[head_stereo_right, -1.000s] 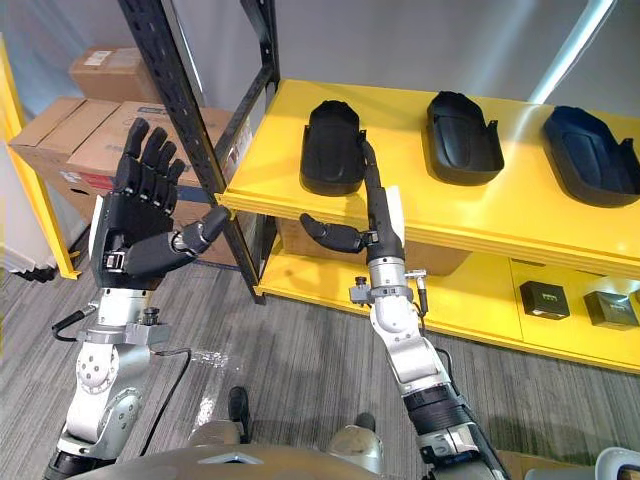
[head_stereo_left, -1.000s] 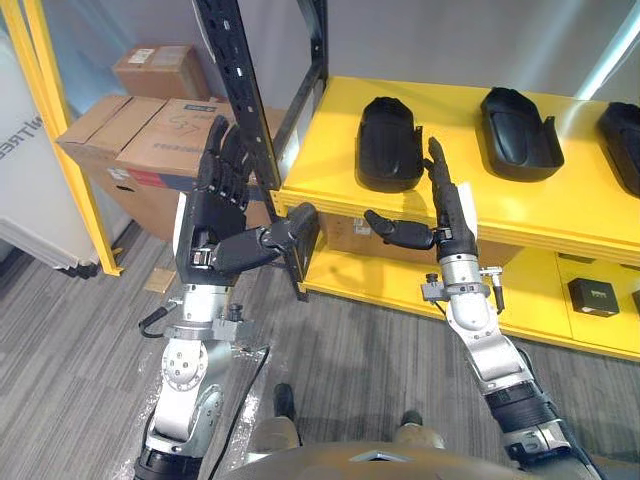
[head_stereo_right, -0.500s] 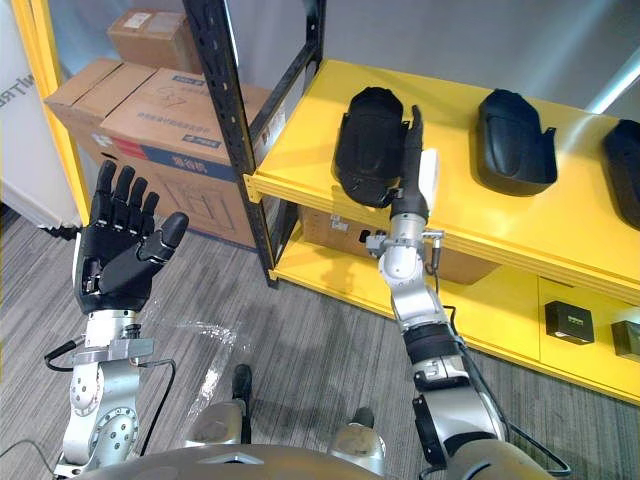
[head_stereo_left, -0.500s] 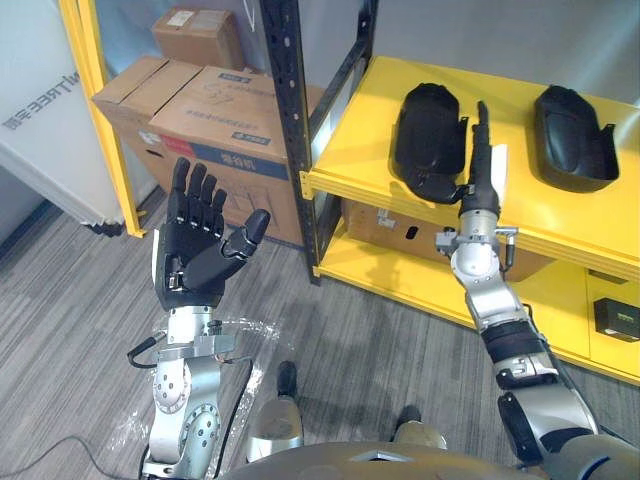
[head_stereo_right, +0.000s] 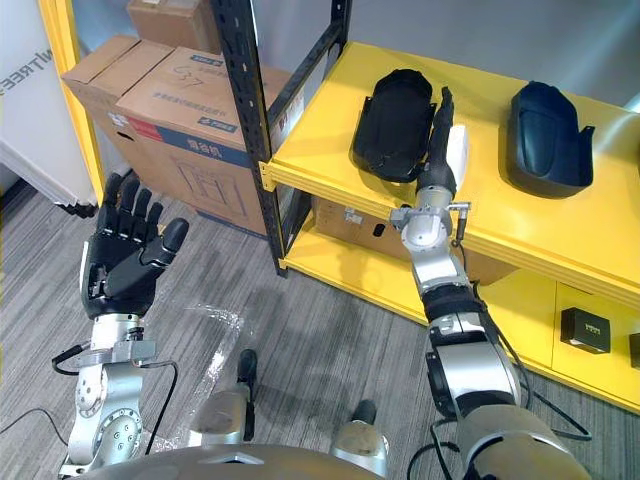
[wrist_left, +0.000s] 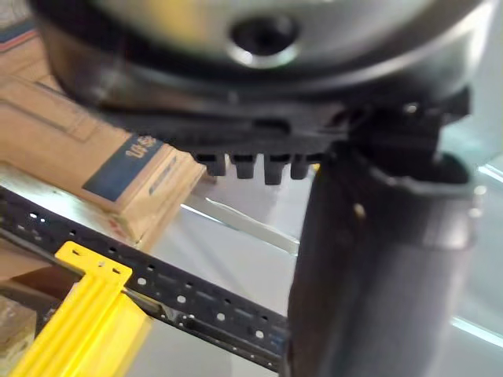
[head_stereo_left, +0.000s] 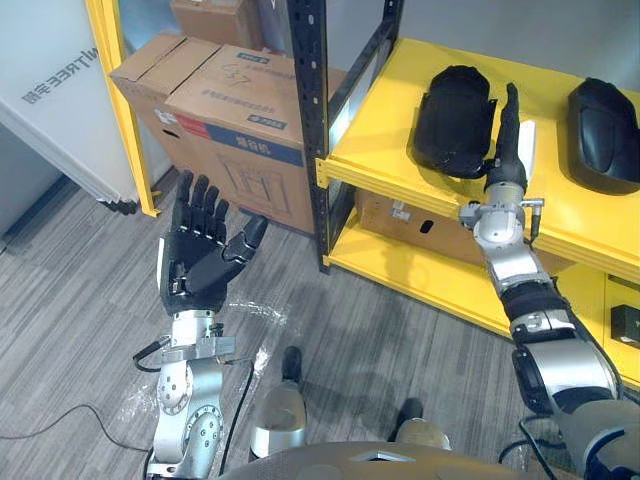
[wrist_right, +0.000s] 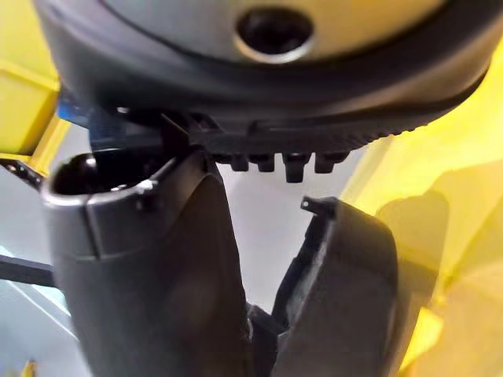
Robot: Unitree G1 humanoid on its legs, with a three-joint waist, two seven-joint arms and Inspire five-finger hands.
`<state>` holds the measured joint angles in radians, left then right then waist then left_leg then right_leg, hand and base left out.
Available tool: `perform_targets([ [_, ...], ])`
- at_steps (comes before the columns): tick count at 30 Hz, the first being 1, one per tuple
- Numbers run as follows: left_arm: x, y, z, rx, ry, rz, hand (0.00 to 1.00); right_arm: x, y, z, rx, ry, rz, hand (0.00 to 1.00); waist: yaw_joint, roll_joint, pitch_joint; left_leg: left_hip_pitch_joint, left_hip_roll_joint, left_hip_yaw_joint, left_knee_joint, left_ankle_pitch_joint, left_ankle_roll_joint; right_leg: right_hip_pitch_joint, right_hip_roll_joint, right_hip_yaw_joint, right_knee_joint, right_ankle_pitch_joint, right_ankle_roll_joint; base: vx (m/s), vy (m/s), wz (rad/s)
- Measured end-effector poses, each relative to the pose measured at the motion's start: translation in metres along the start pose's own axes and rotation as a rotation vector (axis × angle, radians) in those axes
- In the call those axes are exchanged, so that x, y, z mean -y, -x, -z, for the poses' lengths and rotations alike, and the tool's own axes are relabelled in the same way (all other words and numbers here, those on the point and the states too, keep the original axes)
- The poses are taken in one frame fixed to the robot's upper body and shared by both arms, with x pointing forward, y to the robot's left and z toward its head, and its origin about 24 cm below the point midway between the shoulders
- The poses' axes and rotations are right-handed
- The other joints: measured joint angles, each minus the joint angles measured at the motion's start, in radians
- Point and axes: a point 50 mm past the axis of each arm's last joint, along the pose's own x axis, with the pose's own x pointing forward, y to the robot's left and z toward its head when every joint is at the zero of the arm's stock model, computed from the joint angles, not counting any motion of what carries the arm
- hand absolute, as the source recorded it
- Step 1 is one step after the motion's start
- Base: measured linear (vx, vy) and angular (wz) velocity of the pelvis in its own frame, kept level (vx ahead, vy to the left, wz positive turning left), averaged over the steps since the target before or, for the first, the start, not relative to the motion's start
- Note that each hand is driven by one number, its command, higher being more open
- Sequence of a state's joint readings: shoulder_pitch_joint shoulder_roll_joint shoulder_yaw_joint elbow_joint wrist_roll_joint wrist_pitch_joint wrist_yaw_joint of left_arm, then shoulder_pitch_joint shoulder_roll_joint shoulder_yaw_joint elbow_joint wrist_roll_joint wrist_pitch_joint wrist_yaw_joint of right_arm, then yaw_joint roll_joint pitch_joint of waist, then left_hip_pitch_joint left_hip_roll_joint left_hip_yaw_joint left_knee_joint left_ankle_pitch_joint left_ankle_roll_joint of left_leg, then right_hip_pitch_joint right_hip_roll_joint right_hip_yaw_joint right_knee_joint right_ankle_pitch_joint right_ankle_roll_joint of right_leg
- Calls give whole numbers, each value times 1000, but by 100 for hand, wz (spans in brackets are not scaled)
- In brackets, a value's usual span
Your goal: Walk over and take three plastic housings, then place them on the shelf
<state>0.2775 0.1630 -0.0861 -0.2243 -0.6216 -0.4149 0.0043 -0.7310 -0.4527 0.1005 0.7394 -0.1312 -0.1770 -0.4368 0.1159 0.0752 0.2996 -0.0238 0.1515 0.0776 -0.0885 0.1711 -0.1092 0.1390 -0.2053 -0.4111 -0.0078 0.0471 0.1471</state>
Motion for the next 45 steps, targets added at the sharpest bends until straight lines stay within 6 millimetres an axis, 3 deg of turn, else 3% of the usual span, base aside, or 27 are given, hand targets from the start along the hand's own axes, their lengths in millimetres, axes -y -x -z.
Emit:
perform_targets([
  [6, 3, -2, 3, -13, 0, 22, 100, -1, -14, -12, 18, 23, -27, 100, 20, -8, 5, -1, 0, 1, 0, 0, 0, 5, 2, 0, -13, 7, 0, 0, 0, 0],
  [17, 6, -6, 8, -26, 13, 29, 100, -4, -29, -26, 19, 58, -29, 100, 23, -6, 6, -3, 0, 1, 0, -2, -1, 5, 3, -3, -17, 7, 0, 0, 0, 0],
  [27, 11, -7, 11, -34, 29, 41, 100, 22, -53, -54, 92, 117, 116, 100, 30, 23, 45, -8, -2, -4, 2, -3, -1, 5, 3, -12, -21, 7, 2, 2, -1, 0],
  [30, 11, -7, 11, -34, 29, 39, 100, 25, -53, -60, 131, 84, 156, 100, 32, 23, 45, -8, -2, -3, 4, -2, -1, 5, 3, -13, -21, 7, 2, 12, -4, 1],
  [33, 11, -6, 11, -35, 31, 36, 100, 30, -53, -82, 236, -6, 194, 100, 24, 25, 47, -7, -3, -2, 4, -2, -1, 5, 1, -14, -21, 7, 2, 0, 0, 0],
  [35, 9, -4, 12, -39, 39, 30, 100, 38, -46, -104, 361, -133, 211, 100, 14, 30, 48, -3, -5, 1, 4, -2, -1, 5, -2, -15, -14, 7, 2, 0, 0, 0],
  [37, 6, -3, 11, -37, 55, 13, 100, 49, -17, -128, 568, -283, 177, 100, 1, 30, 48, -1, -3, 8, 4, -2, -2, 3, -2, -13, -10, 5, 0, 0, 0, -3],
  [39, 4, -2, 10, -33, 54, 2, 100, 49, 3, -132, 645, -324, 108, 100, -15, 30, 48, 3, -3, 13, 4, -3, -3, 1, -3, -8, -8, 5, -1, -4, 0, -11],
  [41, 2, 0, 8, -27, 51, -7, 100, 45, 29, -125, 676, -355, -31, 100, -25, 29, 48, 15, 1, 33, 1, -10, -11, 0, -3, 7, -8, 1, -5, -27, 1, -25],
  [45, 4, 0, -6, 30, 46, -7, 100, 31, 79, -86, 556, -420, -397, 100, -67, 24, 49, 8, 10, 75, -1, -27, -20, -36, 0, 46, -8, -8, -3, -69, 1, -30],
])
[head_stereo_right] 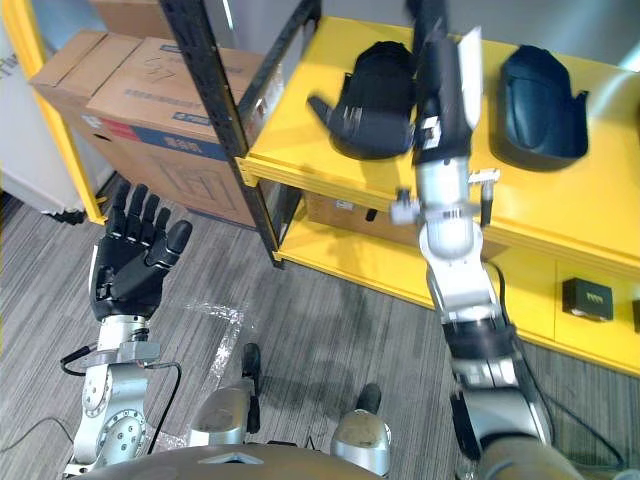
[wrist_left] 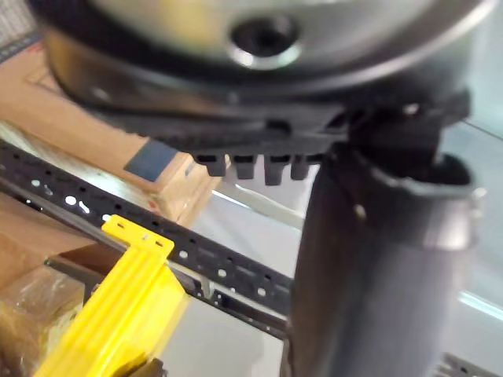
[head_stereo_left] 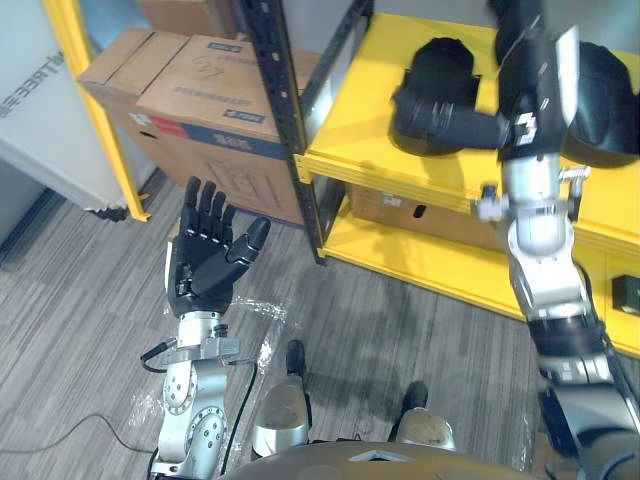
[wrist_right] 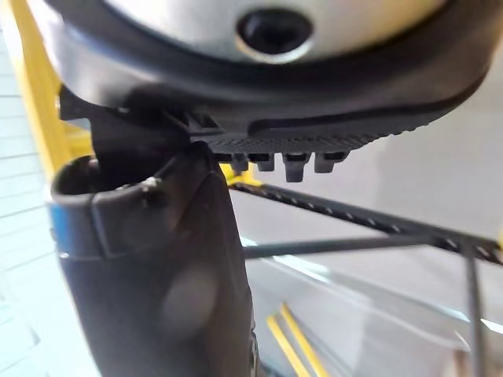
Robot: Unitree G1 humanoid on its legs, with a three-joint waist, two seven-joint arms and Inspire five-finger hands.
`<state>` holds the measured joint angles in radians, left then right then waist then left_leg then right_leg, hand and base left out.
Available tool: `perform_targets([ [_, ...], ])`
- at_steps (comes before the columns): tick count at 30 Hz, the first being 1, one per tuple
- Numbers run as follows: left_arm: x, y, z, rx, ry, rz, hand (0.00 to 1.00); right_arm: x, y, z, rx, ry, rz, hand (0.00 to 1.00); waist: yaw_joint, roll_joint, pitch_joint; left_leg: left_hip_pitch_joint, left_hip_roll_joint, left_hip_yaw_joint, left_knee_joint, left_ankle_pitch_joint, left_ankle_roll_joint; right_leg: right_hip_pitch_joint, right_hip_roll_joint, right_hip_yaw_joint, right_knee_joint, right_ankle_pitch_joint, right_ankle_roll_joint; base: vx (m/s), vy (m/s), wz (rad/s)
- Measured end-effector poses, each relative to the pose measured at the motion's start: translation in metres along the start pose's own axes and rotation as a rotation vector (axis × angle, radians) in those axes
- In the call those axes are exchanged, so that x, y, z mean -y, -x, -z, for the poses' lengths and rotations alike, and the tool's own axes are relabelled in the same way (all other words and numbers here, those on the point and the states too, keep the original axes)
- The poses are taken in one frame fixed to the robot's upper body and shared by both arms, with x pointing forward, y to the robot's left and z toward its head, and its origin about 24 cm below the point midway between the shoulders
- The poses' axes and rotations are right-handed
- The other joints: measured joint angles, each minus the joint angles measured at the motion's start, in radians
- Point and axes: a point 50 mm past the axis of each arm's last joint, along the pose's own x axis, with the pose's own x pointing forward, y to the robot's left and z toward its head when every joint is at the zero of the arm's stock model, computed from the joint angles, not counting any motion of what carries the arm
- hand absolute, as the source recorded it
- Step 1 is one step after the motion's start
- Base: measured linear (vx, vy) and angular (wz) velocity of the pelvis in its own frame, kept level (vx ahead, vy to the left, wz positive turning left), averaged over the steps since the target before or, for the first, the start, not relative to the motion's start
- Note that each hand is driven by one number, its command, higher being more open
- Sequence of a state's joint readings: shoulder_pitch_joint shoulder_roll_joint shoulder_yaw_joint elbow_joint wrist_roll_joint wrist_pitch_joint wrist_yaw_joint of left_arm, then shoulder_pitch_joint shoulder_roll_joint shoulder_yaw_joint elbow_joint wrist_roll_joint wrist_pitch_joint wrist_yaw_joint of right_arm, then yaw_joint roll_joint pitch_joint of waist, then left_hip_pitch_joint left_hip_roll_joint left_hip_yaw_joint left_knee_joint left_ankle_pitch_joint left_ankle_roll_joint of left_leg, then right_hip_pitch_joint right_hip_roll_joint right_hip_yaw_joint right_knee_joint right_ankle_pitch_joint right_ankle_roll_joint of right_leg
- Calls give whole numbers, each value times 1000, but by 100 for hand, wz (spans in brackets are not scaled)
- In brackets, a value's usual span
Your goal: Walk over and take three plastic housings, then place them on the shelf
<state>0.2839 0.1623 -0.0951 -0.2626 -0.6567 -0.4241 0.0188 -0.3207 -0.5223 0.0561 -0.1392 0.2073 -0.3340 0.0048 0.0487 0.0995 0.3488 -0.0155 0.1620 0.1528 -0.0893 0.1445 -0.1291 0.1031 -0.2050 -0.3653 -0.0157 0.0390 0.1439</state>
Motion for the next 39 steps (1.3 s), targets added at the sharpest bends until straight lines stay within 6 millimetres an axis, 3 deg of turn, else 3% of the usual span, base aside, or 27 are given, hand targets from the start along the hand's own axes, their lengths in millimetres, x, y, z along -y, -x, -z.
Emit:
perform_targets([
  [4, 3, -3, -8, 44, 3, 1, 100, -6, 45, 14, -164, -175, -98, 100, -21, -19, 2, -15, 6, 29, 0, 0, 1, -35, 3, 28, -3, 7, 2, -18, -4, -22],
  [10, -4, 6, -9, 33, -40, -53, 100, -6, 118, 17, -323, -355, 80, 100, -45, -62, -16, -12, 7, 53, 2, -4, 3, -50, 4, 55, 0, 15, -1, 72, -21, -9],
  [15, -3, 14, -7, 16, -30, -65, 100, -21, 150, 17, -379, -524, 115, 100, -59, -78, -29, -1, 7, 74, 4, -6, 1, -49, 3, 66, 3, 12, -4, 35, -13, -7],
  [24, 2, 16, -2, -5, -10, -74, 100, -65, 138, 18, -382, -626, -42, 100, -48, -76, -82, 4, 8, 77, 0, -19, 4, -49, 1, 69, 17, -5, -6, -47, 4, -1],
  [32, 5, 12, -2, -13, -17, -51, 100, -77, 116, 27, -361, -608, -91, 100, -33, -74, -84, -54, 7, 60, 5, -8, 13, -104, 0, 66, 38, -7, -8, -16, 6, 7],
  [37, 23, -17, -8, 78, 13, 8, 100, -69, 70, 33, -266, -481, -95, 100, -19, -82, 26, -135, 15, 29, 198, -66, 25, -168, -31, 79, 215, -56, -17, -36, 1, 8],
  [39, 25, -18, -9, 86, -7, 8, 100, -69, 65, 31, -240, -469, -95, 100, -18, -81, 38, -137, 16, 29, 219, -78, 24, -171, -36, 81, 237, -76, -17, -78, -6, -4],
])
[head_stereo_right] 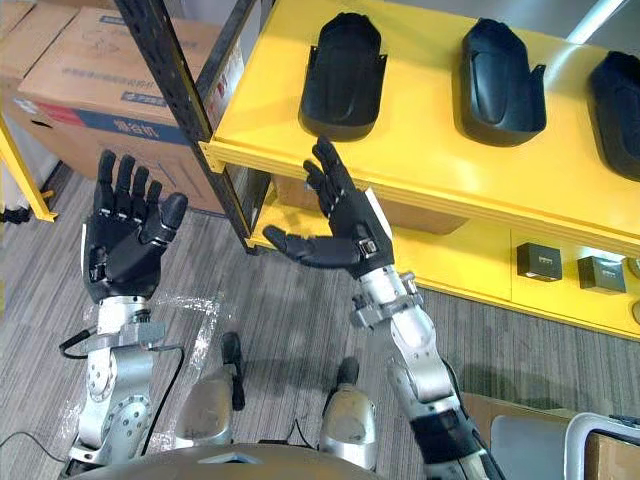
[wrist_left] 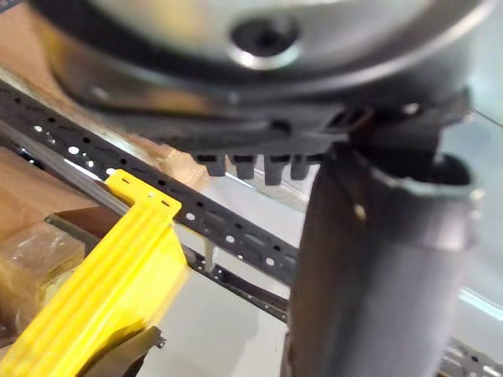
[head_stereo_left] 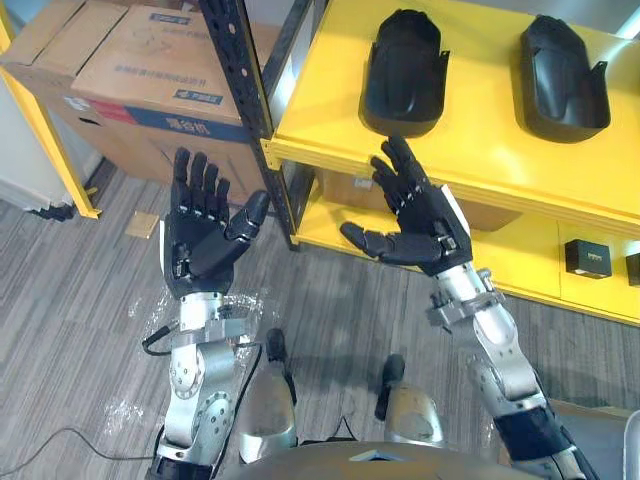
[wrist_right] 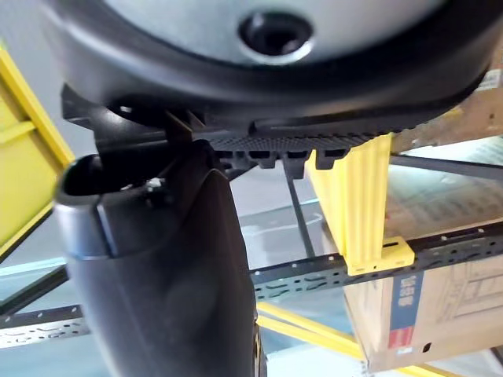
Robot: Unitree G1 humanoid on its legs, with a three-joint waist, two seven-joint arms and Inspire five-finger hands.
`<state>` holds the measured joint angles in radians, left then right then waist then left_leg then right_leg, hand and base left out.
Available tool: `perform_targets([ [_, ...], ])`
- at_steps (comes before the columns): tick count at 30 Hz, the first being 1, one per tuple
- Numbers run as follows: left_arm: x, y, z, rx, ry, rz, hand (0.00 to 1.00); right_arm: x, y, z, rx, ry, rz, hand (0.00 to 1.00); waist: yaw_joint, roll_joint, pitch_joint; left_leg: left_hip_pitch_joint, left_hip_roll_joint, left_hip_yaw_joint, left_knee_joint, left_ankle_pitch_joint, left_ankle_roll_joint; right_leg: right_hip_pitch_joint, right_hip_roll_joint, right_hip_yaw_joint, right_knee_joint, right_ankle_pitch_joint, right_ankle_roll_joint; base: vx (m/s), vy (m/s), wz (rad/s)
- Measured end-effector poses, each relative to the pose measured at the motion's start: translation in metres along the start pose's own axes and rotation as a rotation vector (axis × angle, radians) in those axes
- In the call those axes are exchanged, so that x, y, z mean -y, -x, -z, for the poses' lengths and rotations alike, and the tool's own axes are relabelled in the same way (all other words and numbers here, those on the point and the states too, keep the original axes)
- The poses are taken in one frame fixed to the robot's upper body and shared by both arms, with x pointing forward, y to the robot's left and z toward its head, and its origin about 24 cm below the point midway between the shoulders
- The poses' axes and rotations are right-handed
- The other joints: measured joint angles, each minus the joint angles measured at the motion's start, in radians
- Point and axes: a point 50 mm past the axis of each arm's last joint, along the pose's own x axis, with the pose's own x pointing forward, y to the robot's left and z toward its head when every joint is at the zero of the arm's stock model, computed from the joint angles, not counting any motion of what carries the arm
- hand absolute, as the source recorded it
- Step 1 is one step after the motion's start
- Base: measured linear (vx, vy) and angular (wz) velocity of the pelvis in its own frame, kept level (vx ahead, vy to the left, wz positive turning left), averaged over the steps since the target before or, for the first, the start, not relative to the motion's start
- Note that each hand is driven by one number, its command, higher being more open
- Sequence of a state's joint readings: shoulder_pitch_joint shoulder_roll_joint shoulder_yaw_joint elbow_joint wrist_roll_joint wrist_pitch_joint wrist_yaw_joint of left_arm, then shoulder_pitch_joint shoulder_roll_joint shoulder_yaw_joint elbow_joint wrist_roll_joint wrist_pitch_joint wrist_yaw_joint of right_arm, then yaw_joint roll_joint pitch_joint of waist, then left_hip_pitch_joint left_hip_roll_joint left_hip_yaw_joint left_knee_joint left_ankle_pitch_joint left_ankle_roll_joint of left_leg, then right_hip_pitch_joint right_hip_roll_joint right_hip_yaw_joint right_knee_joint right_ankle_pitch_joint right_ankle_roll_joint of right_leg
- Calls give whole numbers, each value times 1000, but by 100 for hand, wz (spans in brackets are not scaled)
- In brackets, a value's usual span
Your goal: Walk over and take three plastic housings, then place them on the shelf
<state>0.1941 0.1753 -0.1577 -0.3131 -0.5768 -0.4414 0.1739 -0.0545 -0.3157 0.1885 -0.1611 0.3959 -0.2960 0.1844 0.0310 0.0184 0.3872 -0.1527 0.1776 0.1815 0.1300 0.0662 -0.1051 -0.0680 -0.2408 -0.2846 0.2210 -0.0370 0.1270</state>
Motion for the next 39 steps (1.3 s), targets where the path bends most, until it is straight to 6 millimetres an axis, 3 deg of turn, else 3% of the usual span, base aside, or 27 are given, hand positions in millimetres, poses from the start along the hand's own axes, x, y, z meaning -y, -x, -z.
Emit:
perform_targets([
  [10, -2, 1, 3, -11, -6, -26, 100, 4, -6, -7, 39, 66, 62, 100, -3, 13, 43, -19, 7, 11, 4, -10, 4, -39, 1, 17, 20, -20, -1, -49, -8, -4],
  [18, -3, -1, 2, 0, -4, -42, 100, 17, -31, -19, 115, 138, 153, 100, -1, 17, 45, -35, 5, 8, 6, 1, 4, -54, 0, 15, 31, -12, 0, 40, -18, 2],
  [22, 1, -7, 0, 24, 14, -36, 100, 23, -41, -23, 134, 194, 207, 100, 14, 33, 60, -32, 5, 7, 5, 1, 4, -55, 0, 13, 38, -17, -4, 0, 0, 0],
  [39, 2, -7, 1, 32, 32, -60, 100, 29, -74, -23, 95, 214, 307, 100, 17, 40, 70, -32, -15, -2, -48, 38, 10, -85, -22, -6, 73, -30, -6, -2, -11, 3],
])
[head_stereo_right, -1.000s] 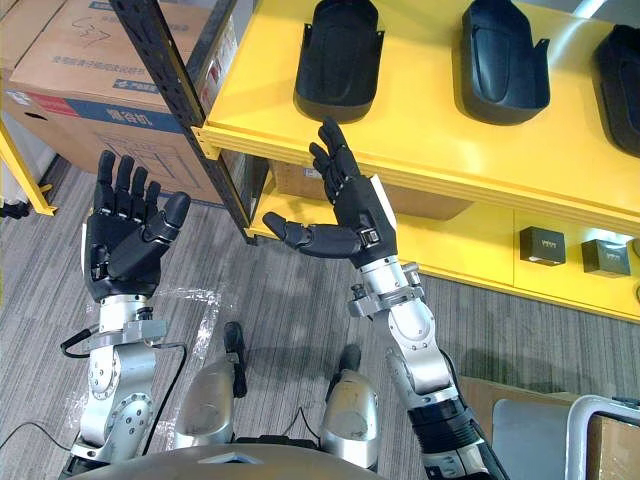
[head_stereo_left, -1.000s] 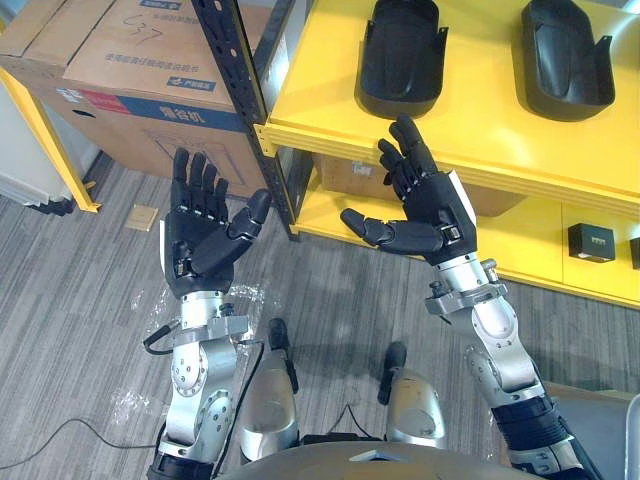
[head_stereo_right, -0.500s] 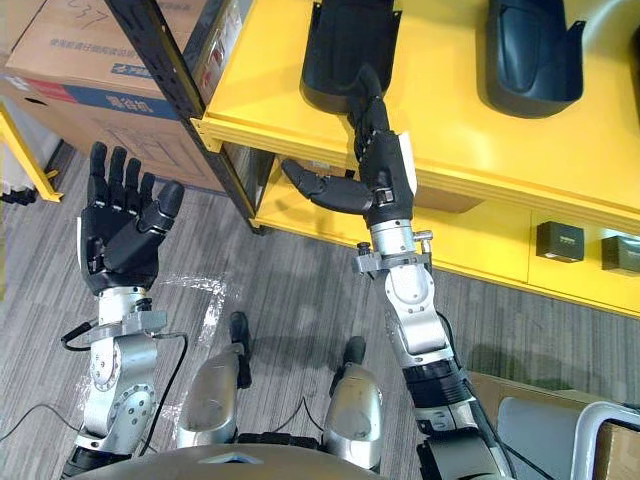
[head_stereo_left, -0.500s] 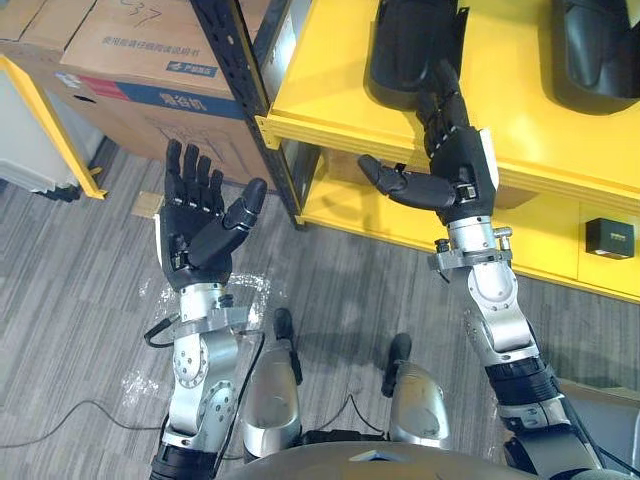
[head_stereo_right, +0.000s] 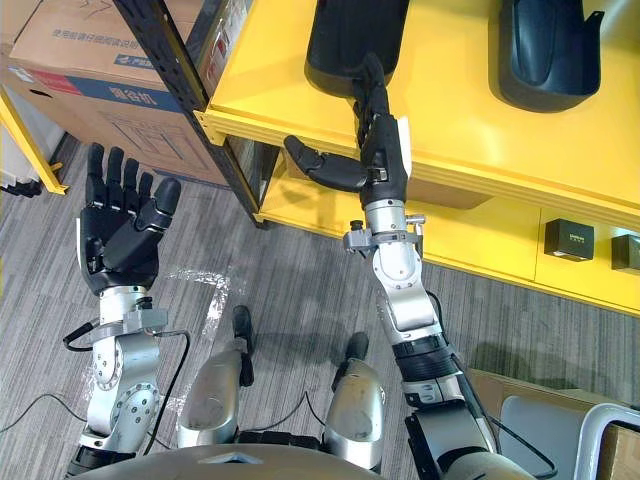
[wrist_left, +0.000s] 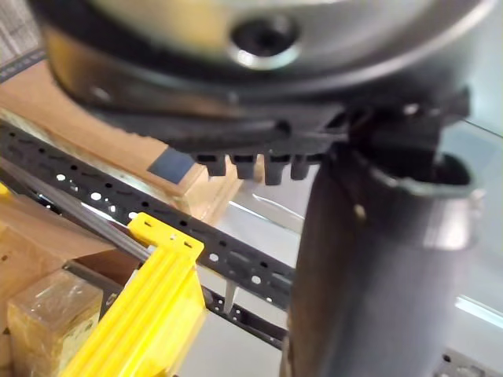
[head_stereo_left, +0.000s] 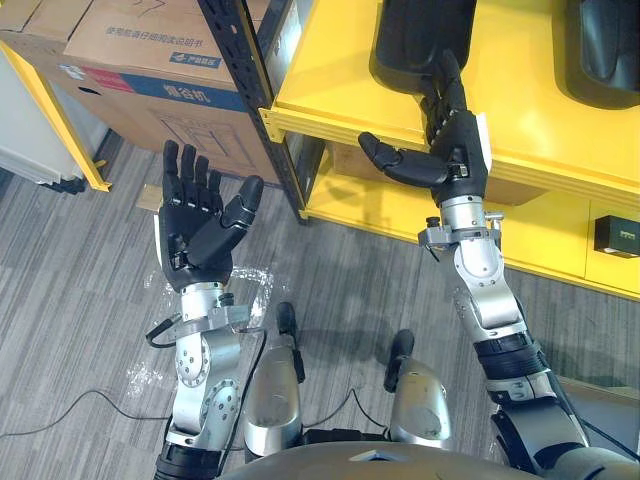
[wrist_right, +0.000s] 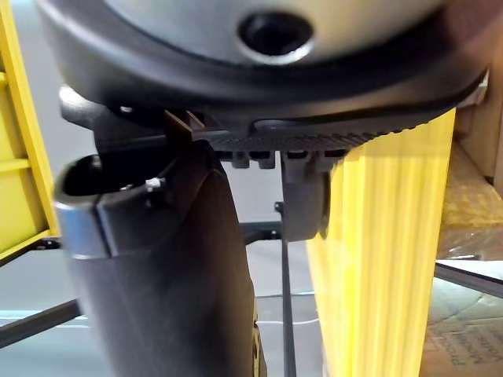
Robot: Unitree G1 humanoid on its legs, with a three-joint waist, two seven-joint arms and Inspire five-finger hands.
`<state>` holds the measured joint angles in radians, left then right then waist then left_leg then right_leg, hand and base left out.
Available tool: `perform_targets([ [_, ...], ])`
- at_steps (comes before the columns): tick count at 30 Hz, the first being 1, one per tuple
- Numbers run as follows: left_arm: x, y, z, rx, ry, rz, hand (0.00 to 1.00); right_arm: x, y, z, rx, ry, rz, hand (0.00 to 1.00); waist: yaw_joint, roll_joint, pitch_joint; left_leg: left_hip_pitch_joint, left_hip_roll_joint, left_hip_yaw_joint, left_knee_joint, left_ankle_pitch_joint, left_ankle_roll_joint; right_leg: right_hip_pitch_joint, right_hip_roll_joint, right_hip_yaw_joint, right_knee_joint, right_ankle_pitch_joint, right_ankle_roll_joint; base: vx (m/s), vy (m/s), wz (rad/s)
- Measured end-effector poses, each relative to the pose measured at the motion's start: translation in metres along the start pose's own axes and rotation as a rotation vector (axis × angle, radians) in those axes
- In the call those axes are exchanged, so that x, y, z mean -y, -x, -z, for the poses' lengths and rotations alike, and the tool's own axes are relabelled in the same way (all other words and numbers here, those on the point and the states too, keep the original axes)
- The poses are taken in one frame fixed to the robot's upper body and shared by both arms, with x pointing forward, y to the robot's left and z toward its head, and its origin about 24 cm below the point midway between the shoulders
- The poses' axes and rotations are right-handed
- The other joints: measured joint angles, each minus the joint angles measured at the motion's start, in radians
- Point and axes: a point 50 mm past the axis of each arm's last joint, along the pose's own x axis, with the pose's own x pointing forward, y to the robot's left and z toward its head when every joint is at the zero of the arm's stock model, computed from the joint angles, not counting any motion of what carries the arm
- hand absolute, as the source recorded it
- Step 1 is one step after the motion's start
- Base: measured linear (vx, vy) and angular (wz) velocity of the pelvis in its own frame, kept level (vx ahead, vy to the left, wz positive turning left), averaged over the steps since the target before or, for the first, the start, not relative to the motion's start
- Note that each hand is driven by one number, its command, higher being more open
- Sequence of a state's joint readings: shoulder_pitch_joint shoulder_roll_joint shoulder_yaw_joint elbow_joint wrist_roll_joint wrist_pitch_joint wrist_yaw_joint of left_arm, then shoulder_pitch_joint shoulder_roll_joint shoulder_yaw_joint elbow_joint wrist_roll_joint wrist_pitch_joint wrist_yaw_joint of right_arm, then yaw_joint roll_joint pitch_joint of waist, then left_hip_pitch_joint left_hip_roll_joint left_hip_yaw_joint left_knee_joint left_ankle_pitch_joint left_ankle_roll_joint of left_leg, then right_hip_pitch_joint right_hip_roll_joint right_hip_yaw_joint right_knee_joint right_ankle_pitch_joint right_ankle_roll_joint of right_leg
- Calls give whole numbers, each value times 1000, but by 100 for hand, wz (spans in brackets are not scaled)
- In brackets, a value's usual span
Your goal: Walk over and take three plastic housings, then place them on the shelf
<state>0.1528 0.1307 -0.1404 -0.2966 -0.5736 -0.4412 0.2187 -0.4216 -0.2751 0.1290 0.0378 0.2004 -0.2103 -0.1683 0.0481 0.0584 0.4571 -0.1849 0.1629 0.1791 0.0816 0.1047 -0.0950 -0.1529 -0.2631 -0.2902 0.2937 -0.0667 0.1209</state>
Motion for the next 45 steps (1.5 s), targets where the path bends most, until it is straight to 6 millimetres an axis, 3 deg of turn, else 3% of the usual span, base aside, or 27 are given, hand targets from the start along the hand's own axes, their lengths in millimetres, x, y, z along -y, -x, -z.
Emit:
perform_targets([
  [7, 1, 0, 0, 3, 11, -4, 100, 1, -19, 1, 2, 42, 27, 100, 0, 8, 4, 0, -10, -13, -23, 15, 4, -3, -9, -12, 8, -6, -5, -19, -14, 5],
  [16, 1, 0, 1, 4, 17, -8, 100, 1, -29, 2, -3, 65, 38, 100, 1, 24, 10, 20, -16, -16, -54, 32, 5, -2, -15, -13, 20, -8, -5, -4, -5, 1],
  [21, 1, 0, 1, 3, 18, -11, 100, 5, -33, -2, 12, 117, 38, 100, 1, 45, 12, 26, -17, -19, -71, 44, 1, -4, -15, -14, 22, -7, -4, 0, 0, 0],
  [29, 1, 1, 1, 0, 17, -10, 100, 6, -36, -3, 6, 136, 50, 100, -3, 46, 12, 55, -18, -5, -104, 68, 0, 0, -15, -7, 25, -4, -1, 21, -30, -4],
  [35, 1, 1, 1, -3, 22, -8, 100, 8, -52, -6, -16, 164, 58, 100, -9, 53, 12, 72, -20, 12, -114, 69, -2, -2, -15, 13, 23, -1, 3, 15, -21, -8],
  [42, 6, 2, 5, -3, 58, -20, 100, 24, -72, -15, -9, 245, 37, 100, -21, 122, 12, 89, -38, 17, -126, 77, 1, -3, -34, 23, 37, -3, 7, 5, -5, -3],
  [45, 6, 3, 5, -4, 61, -15, 100, 25, -72, -16, -8, 252, 29, 100, -26, 125, 11, 90, -39, 17, -129, 78, 1, -3, -34, 23, 37, -3, 7, 0, 0, 0],
])
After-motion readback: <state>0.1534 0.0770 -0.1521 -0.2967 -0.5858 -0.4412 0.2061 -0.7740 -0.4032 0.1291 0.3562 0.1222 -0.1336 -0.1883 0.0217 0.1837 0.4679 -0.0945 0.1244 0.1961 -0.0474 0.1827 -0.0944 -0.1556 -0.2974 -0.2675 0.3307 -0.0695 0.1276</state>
